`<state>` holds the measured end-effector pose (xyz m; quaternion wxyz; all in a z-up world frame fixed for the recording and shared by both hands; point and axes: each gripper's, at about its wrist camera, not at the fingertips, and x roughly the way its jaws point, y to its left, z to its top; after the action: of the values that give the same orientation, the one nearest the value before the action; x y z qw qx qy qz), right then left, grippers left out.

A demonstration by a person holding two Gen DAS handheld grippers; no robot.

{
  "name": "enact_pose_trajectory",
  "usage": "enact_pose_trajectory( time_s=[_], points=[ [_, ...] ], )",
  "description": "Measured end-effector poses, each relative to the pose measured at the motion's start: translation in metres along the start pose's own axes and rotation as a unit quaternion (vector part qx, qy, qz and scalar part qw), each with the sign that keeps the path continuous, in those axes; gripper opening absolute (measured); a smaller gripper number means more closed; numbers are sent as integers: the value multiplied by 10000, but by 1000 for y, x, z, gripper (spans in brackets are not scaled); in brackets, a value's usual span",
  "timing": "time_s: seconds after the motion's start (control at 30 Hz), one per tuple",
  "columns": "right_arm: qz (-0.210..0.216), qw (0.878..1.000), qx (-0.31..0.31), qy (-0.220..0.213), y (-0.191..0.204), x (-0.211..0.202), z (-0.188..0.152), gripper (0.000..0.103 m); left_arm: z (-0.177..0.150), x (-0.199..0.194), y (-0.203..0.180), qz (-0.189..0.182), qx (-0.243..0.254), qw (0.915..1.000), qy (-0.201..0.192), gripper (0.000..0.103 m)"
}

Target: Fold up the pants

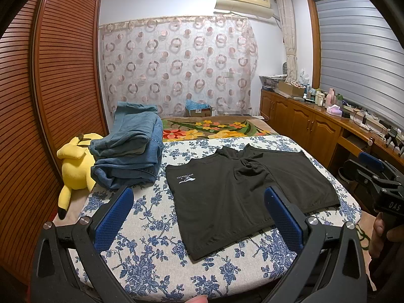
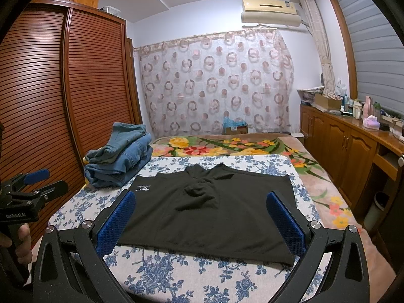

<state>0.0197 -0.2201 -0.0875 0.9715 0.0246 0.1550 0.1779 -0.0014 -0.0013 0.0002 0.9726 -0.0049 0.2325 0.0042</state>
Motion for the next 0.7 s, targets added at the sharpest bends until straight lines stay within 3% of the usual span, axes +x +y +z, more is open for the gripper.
enact_pose_trajectory(
  time_s=[0.7],
  points=[
    [1, 10000, -6, -21, 1, 0, 1, 103, 2, -3, -1, -4, 10, 10000, -15, 103]
  ],
)
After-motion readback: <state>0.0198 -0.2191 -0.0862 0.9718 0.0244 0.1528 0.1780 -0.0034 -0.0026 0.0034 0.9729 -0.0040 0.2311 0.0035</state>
